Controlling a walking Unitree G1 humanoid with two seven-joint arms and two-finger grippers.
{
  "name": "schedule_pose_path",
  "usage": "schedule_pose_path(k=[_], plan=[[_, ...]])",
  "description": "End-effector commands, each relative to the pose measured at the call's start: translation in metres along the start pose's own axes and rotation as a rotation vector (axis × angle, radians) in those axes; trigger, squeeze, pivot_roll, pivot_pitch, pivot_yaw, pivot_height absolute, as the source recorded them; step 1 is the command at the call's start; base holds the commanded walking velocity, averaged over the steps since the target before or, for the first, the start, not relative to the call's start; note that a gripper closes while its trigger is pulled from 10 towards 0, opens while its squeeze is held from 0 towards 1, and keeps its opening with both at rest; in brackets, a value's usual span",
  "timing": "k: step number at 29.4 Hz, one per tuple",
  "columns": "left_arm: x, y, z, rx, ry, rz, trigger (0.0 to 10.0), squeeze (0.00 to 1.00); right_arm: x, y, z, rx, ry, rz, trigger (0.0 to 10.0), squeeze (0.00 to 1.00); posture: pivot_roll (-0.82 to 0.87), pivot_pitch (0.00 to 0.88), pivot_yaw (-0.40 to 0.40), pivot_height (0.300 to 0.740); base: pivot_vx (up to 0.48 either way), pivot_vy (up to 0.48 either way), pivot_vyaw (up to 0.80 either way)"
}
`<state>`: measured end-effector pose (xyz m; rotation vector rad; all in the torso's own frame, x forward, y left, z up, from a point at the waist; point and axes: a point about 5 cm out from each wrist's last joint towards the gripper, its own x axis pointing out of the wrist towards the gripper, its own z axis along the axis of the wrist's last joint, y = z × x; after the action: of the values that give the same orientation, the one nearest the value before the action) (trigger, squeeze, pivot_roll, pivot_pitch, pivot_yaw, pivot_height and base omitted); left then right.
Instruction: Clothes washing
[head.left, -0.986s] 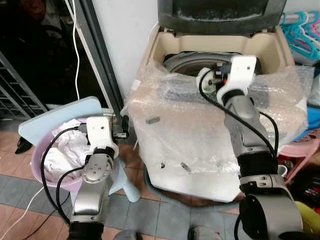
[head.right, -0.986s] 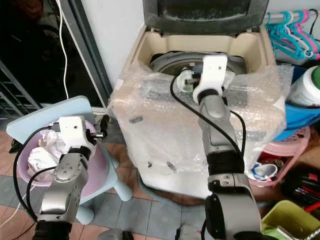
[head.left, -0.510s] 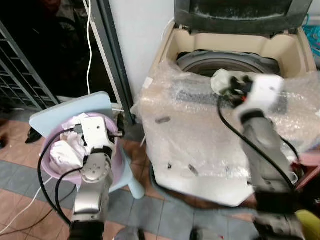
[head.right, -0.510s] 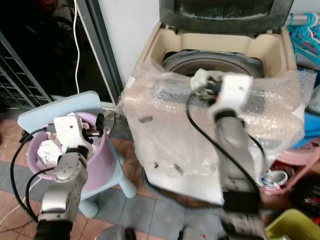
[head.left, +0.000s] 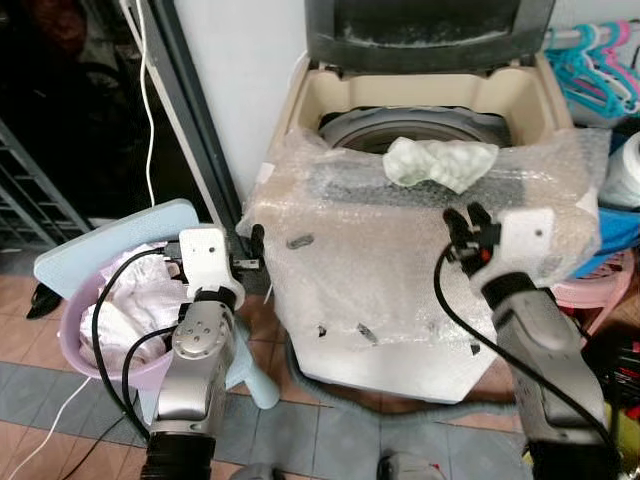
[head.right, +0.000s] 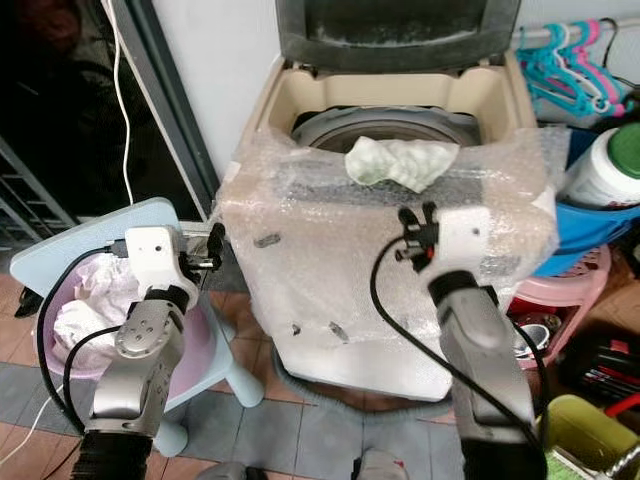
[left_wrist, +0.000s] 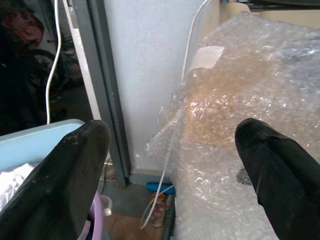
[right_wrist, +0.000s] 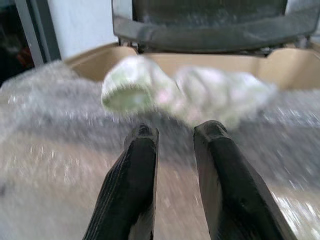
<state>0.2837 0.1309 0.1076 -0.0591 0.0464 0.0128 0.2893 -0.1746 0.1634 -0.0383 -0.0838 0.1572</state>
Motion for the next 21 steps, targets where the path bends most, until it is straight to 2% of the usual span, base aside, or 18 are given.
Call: schedule_pose_path(k=[1,8,10,13,19,21], plan=[[0.001,0.004,0.0,0.007,-0.002,0.008,10.0,0.0,0.011,0.008,0.005,0.017,-0.021,0.024,10.0,0.0,-0.12,0.0,0.106,0.74,0.0,0.0,0.0],[0.0,0.01,-0.001,0.011,0.0,0.045,10.0,0.0,0.03,0.008,-0.004,0.002,0.07,0.03,10.0,0.0,-0.09,0.0,0.087,0.74,0.0,0.0,0.0],[-0.001,0.012,-0.001,0.008,0.0,0.061,10.0,0.0,0.034,0.004,-0.016,-0.026,0.159,0.016,10.0,0.0,-0.08,0.0,0.075,0.74,0.0,0.0,0.0],[-0.002,0.013,-0.002,0.005,0.004,0.067,10.0,0.0,0.036,0.001,-0.024,-0.031,0.205,-0.005,10.0,0.0,-0.08,0.0,0.073,0.74,0.0,0.0,0.0],[-0.002,0.012,-0.003,0.015,0.0,0.065,10.0,0.0,0.052,-0.002,-0.013,-0.065,0.15,-0.038,10.0,0.0,-0.09,0.0,0.079,0.74,0.0,0.0,0.0],[0.0,0.009,-0.002,0.017,-0.006,0.054,10.0,0.0,0.066,-0.006,0.027,-0.093,-0.044,-0.087,10.0,0.0,-0.09,0.0,0.079,0.74,0.0,0.0,0.0]])
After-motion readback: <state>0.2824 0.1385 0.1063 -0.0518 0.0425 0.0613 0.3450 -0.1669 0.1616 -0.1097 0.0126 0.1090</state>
